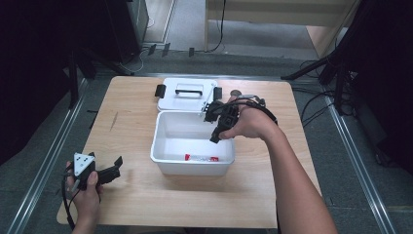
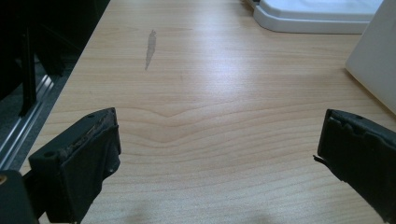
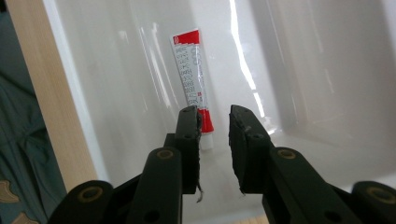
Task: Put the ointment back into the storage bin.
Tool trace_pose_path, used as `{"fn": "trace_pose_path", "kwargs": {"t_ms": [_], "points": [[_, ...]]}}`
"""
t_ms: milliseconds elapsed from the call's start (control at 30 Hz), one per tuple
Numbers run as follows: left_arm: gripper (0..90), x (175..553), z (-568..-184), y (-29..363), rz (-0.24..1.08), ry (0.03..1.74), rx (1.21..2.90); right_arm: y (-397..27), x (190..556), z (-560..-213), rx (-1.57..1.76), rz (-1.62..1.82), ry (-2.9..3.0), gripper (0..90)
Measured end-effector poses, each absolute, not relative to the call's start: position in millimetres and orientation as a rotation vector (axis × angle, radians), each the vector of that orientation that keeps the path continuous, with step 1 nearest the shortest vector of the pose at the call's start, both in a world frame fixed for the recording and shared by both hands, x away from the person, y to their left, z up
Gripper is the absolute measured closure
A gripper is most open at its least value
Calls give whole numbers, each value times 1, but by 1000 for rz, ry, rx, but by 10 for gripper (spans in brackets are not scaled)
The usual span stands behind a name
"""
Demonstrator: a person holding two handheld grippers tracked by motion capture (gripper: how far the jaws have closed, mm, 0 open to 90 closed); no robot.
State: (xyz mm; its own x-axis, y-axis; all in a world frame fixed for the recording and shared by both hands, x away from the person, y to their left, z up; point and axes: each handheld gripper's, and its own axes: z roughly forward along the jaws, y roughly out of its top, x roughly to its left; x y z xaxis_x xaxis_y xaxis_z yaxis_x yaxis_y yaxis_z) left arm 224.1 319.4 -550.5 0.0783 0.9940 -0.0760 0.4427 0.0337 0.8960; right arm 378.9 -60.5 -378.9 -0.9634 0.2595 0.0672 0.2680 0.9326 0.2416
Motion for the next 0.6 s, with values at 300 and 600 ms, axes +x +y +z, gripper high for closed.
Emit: {"fn": "trace_pose_path", "kwargs": {"t_ms": [300, 600], "points": [[0, 224, -550, 320, 842, 1486, 1532, -101, 380, -356, -606, -507, -3040, 657], [0, 224, -551, 319, 847, 1486, 1535, -139, 383, -351, -800, -708, -3031, 508]]}}
